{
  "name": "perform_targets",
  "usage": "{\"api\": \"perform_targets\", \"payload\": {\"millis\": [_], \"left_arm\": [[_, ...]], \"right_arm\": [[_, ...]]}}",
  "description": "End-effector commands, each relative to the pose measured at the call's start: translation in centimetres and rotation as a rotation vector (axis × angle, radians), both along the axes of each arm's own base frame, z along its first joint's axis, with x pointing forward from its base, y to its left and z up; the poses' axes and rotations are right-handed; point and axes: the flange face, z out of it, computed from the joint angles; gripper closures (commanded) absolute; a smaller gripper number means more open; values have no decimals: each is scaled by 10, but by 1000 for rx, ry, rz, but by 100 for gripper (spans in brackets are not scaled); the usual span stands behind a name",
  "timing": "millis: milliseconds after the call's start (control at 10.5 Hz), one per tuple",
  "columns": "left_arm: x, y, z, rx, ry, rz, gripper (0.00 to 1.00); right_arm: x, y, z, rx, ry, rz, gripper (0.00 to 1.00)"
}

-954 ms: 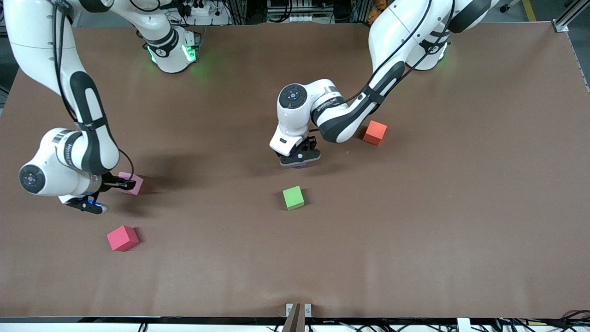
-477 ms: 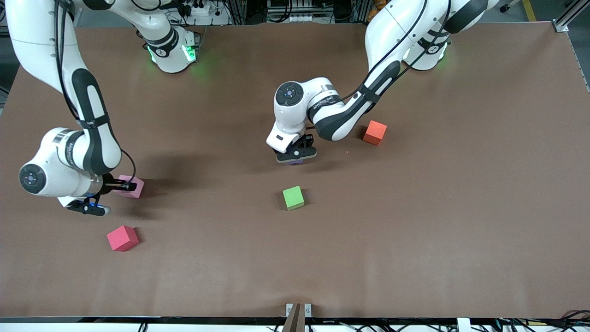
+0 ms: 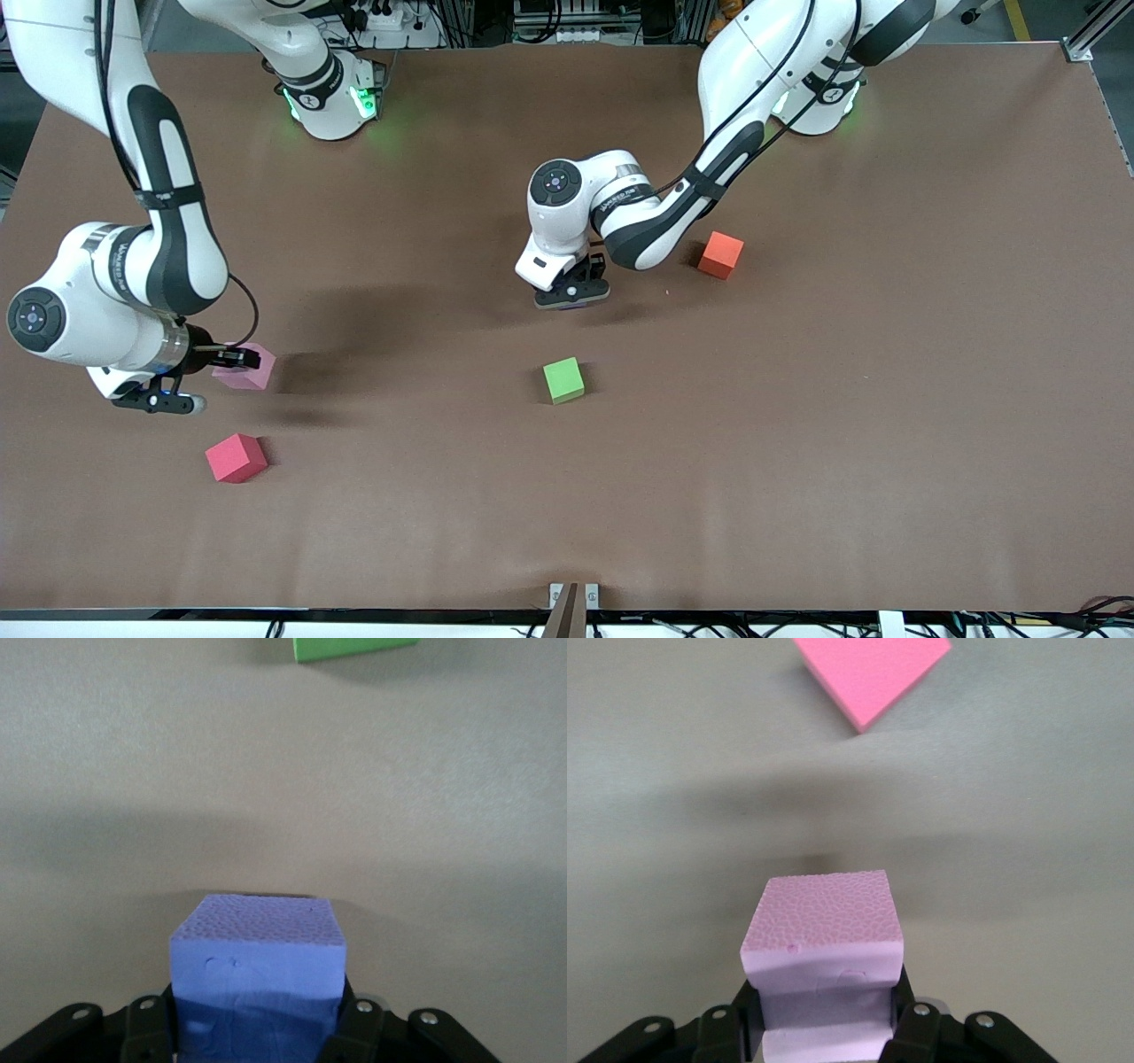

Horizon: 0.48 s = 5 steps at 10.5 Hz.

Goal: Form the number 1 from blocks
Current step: 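Lower the purple cube after the pink cube and open the left gripper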

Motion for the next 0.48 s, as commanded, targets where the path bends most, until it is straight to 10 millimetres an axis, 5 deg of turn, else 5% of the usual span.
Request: {"api": "perform_targets", "payload": {"millis": [0, 382], "left_arm": [[-18, 0, -3, 16, 11, -35, 100], [-33, 3, -1, 20, 33, -49, 100]], "right_arm": [[-15, 25, -2, -12, 25, -36, 43], [-26, 61, 5, -5, 43, -58, 43]]}}
